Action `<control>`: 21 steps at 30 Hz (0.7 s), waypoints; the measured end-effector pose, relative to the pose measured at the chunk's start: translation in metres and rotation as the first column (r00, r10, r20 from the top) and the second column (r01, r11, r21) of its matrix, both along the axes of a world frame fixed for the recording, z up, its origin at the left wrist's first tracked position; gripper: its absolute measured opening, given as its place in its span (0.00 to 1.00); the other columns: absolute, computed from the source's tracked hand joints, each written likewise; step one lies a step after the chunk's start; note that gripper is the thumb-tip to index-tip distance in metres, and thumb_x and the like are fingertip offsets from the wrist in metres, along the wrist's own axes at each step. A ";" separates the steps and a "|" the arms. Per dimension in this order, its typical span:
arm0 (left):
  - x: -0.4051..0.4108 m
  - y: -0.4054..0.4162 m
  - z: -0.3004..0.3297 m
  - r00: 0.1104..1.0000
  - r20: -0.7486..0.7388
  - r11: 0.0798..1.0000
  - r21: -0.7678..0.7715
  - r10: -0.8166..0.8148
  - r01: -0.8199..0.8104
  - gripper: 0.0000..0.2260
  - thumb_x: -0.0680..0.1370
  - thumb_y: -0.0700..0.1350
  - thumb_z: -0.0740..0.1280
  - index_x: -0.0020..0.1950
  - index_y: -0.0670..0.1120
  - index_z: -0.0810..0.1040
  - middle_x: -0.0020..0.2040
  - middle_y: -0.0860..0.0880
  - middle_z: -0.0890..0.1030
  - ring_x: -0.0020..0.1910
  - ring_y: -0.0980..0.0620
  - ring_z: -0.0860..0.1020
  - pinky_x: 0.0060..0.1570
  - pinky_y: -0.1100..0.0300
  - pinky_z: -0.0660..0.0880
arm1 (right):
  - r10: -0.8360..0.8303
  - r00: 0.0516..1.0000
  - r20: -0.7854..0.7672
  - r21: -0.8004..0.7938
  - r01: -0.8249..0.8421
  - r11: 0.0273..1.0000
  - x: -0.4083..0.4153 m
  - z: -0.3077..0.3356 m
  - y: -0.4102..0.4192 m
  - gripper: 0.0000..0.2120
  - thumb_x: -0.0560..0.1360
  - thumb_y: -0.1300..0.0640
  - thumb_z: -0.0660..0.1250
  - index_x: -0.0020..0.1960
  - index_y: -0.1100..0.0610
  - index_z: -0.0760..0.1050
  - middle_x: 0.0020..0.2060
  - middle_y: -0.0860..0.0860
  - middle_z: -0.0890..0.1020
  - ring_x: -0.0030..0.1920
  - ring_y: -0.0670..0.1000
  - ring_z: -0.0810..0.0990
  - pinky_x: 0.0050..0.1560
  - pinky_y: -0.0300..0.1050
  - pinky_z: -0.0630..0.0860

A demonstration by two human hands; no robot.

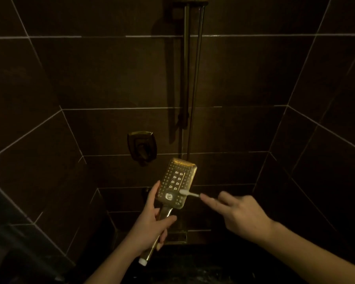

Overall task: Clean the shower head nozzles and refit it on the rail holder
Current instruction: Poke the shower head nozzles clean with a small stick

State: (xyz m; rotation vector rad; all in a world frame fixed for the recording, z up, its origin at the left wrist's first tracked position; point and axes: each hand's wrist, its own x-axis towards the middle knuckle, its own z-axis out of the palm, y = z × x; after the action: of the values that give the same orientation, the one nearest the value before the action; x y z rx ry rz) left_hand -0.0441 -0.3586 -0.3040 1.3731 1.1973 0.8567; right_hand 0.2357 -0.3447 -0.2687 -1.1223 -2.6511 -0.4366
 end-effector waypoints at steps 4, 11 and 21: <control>0.002 -0.001 -0.001 0.999 -0.039 1.000 0.001 -0.026 0.026 0.48 0.79 0.38 0.70 0.74 0.78 0.43 0.51 0.50 0.87 0.27 0.48 0.78 0.24 0.57 0.76 | -0.053 0.997 -0.060 0.079 0.058 0.995 0.006 0.007 0.019 0.33 0.69 0.60 0.70 0.73 0.51 0.66 0.44 0.48 0.78 0.26 0.43 0.71 0.18 0.36 0.68; -0.001 0.005 -0.007 0.995 -0.092 0.999 0.008 -0.034 0.035 0.48 0.79 0.38 0.70 0.76 0.75 0.42 0.54 0.52 0.86 0.28 0.49 0.79 0.26 0.58 0.77 | -0.062 0.994 -0.085 -0.027 0.060 0.998 -0.005 -0.014 0.013 0.40 0.66 0.58 0.75 0.74 0.49 0.64 0.44 0.47 0.78 0.25 0.42 0.69 0.20 0.34 0.68; 0.001 0.005 -0.016 0.981 -0.195 0.998 0.063 -0.004 0.017 0.48 0.79 0.40 0.70 0.72 0.81 0.41 0.59 0.52 0.82 0.30 0.48 0.81 0.30 0.54 0.79 | -0.182 0.971 -0.154 -0.064 0.174 0.983 -0.024 -0.012 0.036 0.38 0.68 0.60 0.73 0.75 0.49 0.63 0.46 0.48 0.79 0.25 0.45 0.73 0.21 0.40 0.72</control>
State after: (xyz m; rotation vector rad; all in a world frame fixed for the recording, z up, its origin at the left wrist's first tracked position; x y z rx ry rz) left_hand -0.0428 -0.3540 -0.3202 1.5420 1.3196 0.7727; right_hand 0.2117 -0.3089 -0.2803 -1.3577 -2.4473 -0.2988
